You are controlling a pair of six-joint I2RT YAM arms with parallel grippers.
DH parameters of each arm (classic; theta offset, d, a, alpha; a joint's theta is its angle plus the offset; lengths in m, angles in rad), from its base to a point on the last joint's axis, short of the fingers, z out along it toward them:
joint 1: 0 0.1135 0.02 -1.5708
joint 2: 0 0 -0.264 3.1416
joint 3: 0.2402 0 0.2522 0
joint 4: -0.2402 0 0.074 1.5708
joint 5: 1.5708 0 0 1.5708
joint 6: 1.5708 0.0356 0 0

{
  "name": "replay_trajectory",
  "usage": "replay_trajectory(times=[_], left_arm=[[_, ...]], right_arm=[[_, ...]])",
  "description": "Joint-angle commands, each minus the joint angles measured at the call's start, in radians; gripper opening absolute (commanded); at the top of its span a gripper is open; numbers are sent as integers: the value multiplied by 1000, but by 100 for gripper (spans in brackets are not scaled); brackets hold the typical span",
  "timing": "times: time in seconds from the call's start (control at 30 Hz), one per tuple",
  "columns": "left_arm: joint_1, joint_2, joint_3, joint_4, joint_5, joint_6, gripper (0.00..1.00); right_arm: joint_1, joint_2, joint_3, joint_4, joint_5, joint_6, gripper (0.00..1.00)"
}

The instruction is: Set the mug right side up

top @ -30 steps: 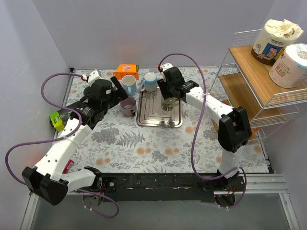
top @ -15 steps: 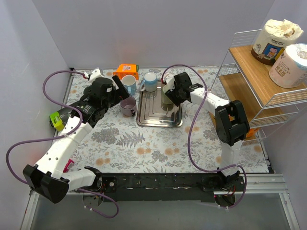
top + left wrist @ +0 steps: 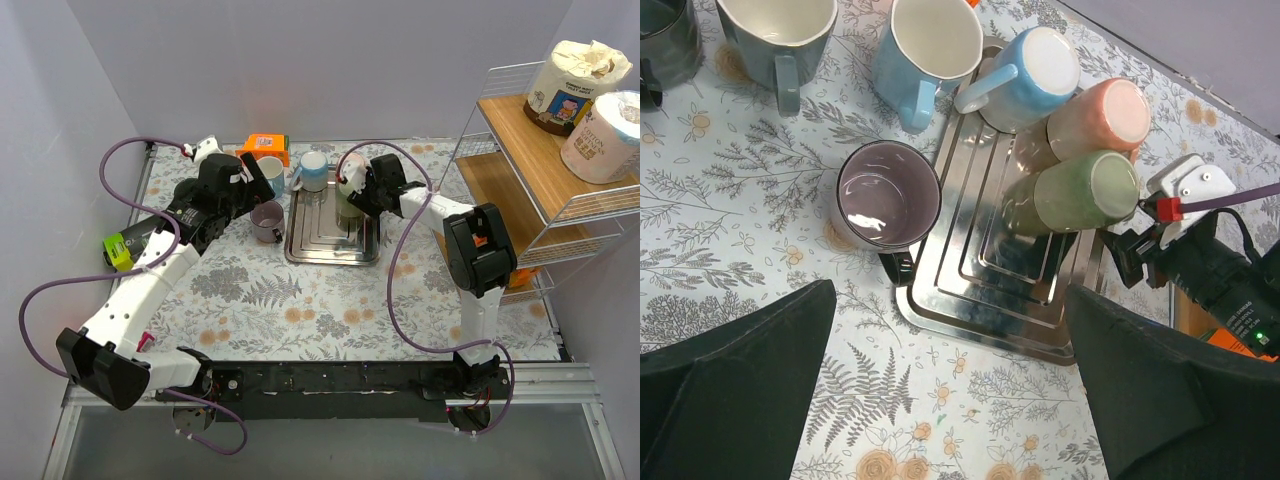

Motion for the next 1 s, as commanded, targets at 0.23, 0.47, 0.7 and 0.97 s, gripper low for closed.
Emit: replay_trajectory(times=[0.23,0.47,0.7,0.97], left_arm=[[-1,-5,40,-15,-2,15,98],[-1,1,37,-10,3,16,98],[-3,-10,20,-6,1,18,98],[-1,-11,3,5,6,16,98]], right_arm=[[-51,7,-13,133,-212,-131,65],[-53,11,8,44,-318,-113,63],[-53,4,-11,44,-327,-96,52],[-53,-30,-67,61,-297,-69,32]])
